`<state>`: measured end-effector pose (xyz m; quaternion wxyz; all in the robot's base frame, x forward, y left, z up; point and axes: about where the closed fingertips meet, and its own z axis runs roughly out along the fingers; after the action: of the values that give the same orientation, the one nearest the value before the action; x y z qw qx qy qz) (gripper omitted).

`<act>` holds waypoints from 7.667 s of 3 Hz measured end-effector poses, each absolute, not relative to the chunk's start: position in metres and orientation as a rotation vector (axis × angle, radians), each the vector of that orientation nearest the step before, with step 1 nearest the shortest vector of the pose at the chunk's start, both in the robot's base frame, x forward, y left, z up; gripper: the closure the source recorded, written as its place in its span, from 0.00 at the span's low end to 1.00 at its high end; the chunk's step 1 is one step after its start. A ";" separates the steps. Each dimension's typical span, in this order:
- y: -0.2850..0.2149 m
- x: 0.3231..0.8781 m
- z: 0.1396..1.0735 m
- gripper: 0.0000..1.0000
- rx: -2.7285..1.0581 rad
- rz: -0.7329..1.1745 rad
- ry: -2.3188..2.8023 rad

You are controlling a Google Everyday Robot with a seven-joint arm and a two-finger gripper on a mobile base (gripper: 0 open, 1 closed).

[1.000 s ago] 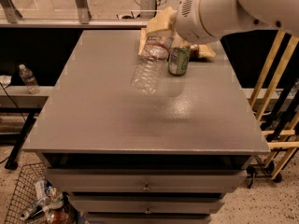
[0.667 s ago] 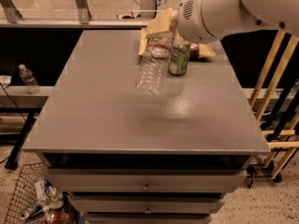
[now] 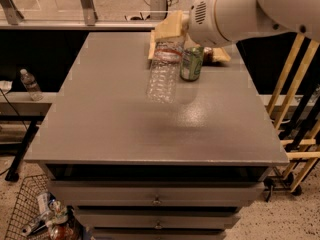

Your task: Place water bottle upright

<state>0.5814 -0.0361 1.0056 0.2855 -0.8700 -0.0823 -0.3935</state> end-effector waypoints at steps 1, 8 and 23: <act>-0.027 0.573 0.991 1.00 -2.230 -1.057 -0.367; -0.015 0.552 0.973 1.00 -1.740 -1.704 -1.009; -0.033 0.567 0.955 0.00 -1.702 -1.695 -1.111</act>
Offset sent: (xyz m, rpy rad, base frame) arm -0.0300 0.0188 -0.0546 -0.3754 -0.6410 0.5749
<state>0.5668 -0.0329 0.9545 0.2451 -0.6236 -0.4070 -0.6208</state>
